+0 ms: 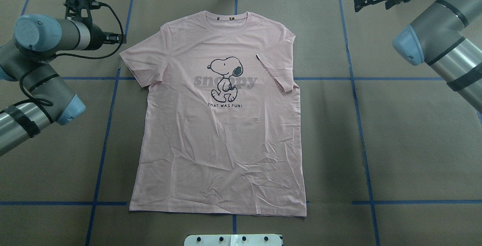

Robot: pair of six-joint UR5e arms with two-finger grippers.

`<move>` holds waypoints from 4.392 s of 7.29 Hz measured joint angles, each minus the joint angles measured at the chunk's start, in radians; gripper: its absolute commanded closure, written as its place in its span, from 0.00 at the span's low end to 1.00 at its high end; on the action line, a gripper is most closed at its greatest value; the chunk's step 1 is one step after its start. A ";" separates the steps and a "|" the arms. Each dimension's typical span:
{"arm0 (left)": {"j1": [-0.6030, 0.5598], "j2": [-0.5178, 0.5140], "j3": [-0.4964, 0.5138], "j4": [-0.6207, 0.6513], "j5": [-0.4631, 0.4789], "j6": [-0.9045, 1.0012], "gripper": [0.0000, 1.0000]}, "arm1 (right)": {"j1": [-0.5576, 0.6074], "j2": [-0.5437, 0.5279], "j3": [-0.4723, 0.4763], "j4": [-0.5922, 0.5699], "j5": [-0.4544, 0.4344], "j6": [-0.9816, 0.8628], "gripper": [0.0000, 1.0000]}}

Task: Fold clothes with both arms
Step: 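Open the right gripper and raise the right arm away from the shirt, then move the left gripper to the sleeve nearest it, then fold the sleeve onto the shirt body with the left gripper, then move both grippers down to the hem corners nearest the robot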

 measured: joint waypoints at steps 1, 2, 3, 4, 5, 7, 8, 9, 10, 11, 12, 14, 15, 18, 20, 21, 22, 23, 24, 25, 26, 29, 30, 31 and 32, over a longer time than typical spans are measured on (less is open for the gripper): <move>0.013 -0.003 0.012 -0.002 0.012 -0.002 0.40 | 0.000 -0.001 0.000 0.000 0.000 0.000 0.00; 0.021 -0.004 0.021 -0.003 0.017 -0.002 0.41 | 0.001 -0.002 0.001 0.001 -0.001 0.000 0.00; 0.027 -0.004 0.027 -0.004 0.018 -0.003 0.41 | 0.001 -0.003 0.001 0.000 -0.001 0.000 0.00; 0.035 -0.003 0.029 -0.006 0.019 -0.004 0.43 | 0.001 -0.004 0.001 0.000 -0.001 0.000 0.00; 0.041 -0.001 0.033 -0.008 0.019 -0.005 0.45 | 0.001 -0.006 0.001 0.000 -0.001 0.000 0.00; 0.049 0.000 0.041 -0.011 0.019 -0.005 0.55 | 0.001 -0.007 0.001 0.000 -0.001 0.000 0.00; 0.052 0.000 0.042 -0.012 0.019 -0.005 0.71 | 0.001 -0.008 0.001 0.000 -0.002 0.000 0.00; 0.053 -0.001 0.042 -0.012 0.019 -0.005 0.96 | 0.001 -0.008 0.000 0.001 -0.002 -0.001 0.00; 0.054 -0.001 0.042 -0.013 0.019 -0.005 1.00 | 0.001 -0.008 0.000 0.000 -0.003 0.000 0.00; 0.055 0.001 0.041 -0.014 0.019 -0.004 1.00 | 0.001 -0.008 0.000 0.000 -0.003 0.000 0.00; 0.055 0.003 0.038 -0.015 0.019 0.000 1.00 | 0.001 -0.008 -0.001 -0.001 -0.003 0.000 0.00; 0.053 0.009 -0.034 0.020 0.016 0.009 1.00 | 0.001 -0.008 0.000 0.000 -0.002 0.000 0.00; 0.054 0.005 -0.103 0.104 0.014 0.009 1.00 | 0.001 -0.008 0.000 0.000 -0.002 0.000 0.00; 0.093 -0.099 -0.256 0.481 0.031 -0.054 1.00 | 0.001 -0.008 0.000 0.000 -0.004 0.000 0.00; 0.159 -0.247 -0.177 0.614 0.084 -0.179 1.00 | 0.001 -0.008 -0.001 0.000 -0.005 0.000 0.00; 0.184 -0.316 -0.099 0.631 0.109 -0.227 1.00 | 0.000 -0.008 -0.001 -0.001 -0.006 0.000 0.00; 0.198 -0.363 -0.031 0.637 0.131 -0.248 0.31 | -0.001 -0.008 -0.002 -0.001 -0.006 0.000 0.00; 0.203 -0.387 0.010 0.638 0.143 -0.250 0.00 | -0.001 -0.007 -0.002 0.000 -0.006 0.000 0.00; 0.204 -0.393 0.019 0.636 0.146 -0.221 0.00 | -0.003 -0.007 -0.001 0.001 -0.005 0.001 0.00; 0.204 -0.387 -0.007 0.633 0.145 -0.176 0.00 | -0.008 -0.006 0.002 0.002 -0.005 0.001 0.00; 0.204 -0.366 -0.067 0.632 0.134 -0.144 0.00 | -0.019 -0.006 0.008 0.002 -0.007 0.010 0.00; 0.201 -0.204 -0.377 0.646 0.051 -0.107 0.00 | -0.120 -0.026 0.140 -0.010 -0.051 0.262 0.03; 0.201 -0.134 -0.490 0.655 0.033 -0.108 0.00 | -0.202 -0.066 0.233 -0.016 -0.117 0.391 0.04; 0.206 -0.064 -0.599 0.660 0.016 -0.114 0.00 | -0.308 -0.125 0.354 -0.046 -0.200 0.516 0.04; 0.221 -0.005 -0.694 0.662 0.005 -0.135 0.00 | -0.433 -0.172 0.490 -0.128 -0.301 0.629 0.04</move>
